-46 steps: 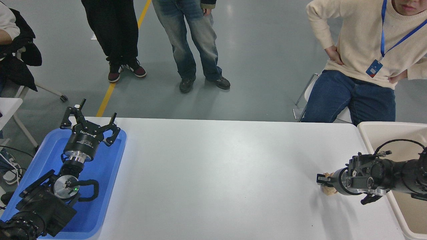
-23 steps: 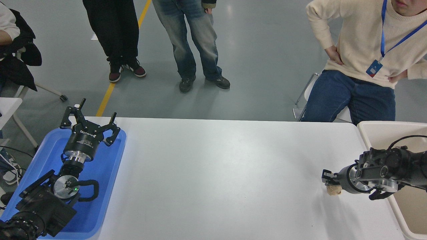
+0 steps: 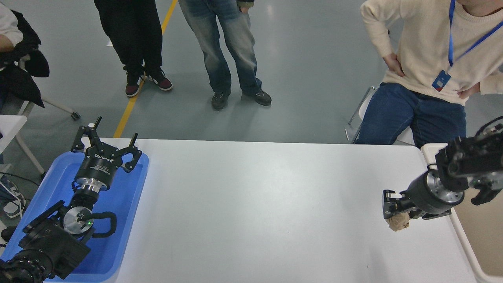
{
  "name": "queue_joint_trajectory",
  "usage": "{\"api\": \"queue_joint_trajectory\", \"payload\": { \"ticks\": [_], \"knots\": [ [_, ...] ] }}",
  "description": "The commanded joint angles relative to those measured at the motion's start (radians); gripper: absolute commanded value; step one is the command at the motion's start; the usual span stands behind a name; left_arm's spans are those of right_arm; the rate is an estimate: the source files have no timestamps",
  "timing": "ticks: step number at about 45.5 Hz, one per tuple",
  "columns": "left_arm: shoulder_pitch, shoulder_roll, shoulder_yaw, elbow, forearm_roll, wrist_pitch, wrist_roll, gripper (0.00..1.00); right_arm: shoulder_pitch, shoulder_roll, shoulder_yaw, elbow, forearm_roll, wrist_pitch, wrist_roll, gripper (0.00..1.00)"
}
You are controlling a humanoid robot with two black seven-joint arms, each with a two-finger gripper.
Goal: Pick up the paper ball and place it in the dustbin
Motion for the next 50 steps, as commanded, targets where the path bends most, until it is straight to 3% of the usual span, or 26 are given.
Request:
{"api": "queue_joint_trajectory", "payload": {
  "ticks": [1,14,34,50],
  "knots": [
    [0.000,0.000,0.002,-0.001,0.000,0.000,0.000,1.00,0.276,-0.044,-0.012,0.120,-0.006,0.160,0.000,0.00],
    [0.002,0.000,0.000,-0.001,0.000,0.000,0.000,1.00,0.559,-0.088,-0.018,0.142,-0.004,0.369,-0.003,0.00],
    [0.002,0.000,0.000,0.001,0.000,0.000,0.000,1.00,0.710,-0.096,-0.030,0.154,-0.003,0.369,-0.003,0.00],
    [0.002,0.000,0.000,0.001,0.000,0.000,0.000,1.00,0.810,-0.099,-0.222,0.148,0.008,0.369,-0.002,0.00]
  ]
}}
